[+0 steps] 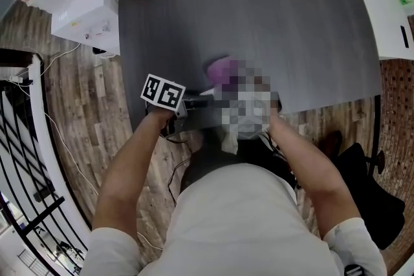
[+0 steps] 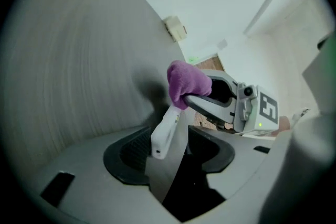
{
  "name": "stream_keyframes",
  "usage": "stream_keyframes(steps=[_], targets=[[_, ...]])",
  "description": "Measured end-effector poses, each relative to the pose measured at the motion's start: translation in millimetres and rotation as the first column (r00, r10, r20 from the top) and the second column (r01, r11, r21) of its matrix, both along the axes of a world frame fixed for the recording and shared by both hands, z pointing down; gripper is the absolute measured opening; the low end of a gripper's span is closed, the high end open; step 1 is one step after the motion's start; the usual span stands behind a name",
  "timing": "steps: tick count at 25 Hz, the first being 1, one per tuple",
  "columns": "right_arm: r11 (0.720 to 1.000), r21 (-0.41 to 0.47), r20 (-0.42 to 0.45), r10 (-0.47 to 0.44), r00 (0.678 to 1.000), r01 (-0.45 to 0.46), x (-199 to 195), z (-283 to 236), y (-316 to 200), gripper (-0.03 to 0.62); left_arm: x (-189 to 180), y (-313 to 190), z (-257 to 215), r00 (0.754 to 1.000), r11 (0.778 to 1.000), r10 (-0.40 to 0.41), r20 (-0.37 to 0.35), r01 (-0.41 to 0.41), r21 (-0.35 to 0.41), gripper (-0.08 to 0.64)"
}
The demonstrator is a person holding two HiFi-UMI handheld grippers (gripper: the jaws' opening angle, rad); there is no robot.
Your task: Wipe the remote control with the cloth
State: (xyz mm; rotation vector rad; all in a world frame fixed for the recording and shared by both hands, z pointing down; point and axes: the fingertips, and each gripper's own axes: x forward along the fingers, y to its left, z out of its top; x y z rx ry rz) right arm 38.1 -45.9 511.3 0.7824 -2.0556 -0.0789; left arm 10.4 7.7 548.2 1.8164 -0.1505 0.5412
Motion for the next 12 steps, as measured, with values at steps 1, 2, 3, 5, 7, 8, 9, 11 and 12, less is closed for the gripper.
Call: stream_keyframes(steps=[1,2,3,5,7,8,9,11,12], targets=[[1.000,-0.010,-0.020,-0.009,1.000,0.009,-1.1,5.9,-2.3,0.147,-1.8,-0.6,-0.2,1.000,0.999,-0.008,0.010,0.008,0.035,0.201],[1.000,-0.022,-0.039,-0.019,0.999,0.018,-1.6,12.4,-3.4,0.147,-3.4,-0.4,0.2,1.000,0.998,-0.013,0.025,0.011,0.069,0.201],[0.999,-0.035,-0.054,-0.025,0.998,0.023,-1.1,18.4,-3.6,0.147,-4.6,0.7,1.0,0.999,0.994,-0.014,0.045,0.009,0.105,0.201],[0.998,-0.063,-0.072,-0.022,0.997,0.018,1.8,27.3,-3.1,0.147,-6.8,4.6,3.9,0.995,0.982,0.001,0.103,-0.020,0.189,0.201],[0.997,-0.083,-0.086,-0.012,0.996,0.005,5.2,33.5,-3.1,0.147,-10.2,8.0,7.0,0.983,0.950,0.029,0.180,-0.083,0.300,0.201],[0.996,-0.088,-0.090,-0.008,0.996,0.000,6.4,35.7,-3.1,0.147,-12.2,8.8,8.1,0.975,0.926,0.041,0.219,-0.120,0.358,0.201],[0.996,-0.091,-0.090,-0.004,0.996,-0.004,7.2,37.1,-3.1,0.147,-14.3,8.6,8.9,0.965,0.898,0.049,0.257,-0.155,0.412,0.201],[0.995,-0.098,-0.087,0.003,0.996,-0.012,7.8,37.9,-3.3,0.147,-18.4,6.3,8.3,0.944,0.831,0.051,0.326,-0.221,0.511,0.204],[0.995,-0.101,-0.086,0.006,0.996,-0.015,8.1,37.5,-3.6,0.147,-19.9,5.6,6.4,0.932,0.788,0.053,0.358,-0.259,0.559,0.209]])
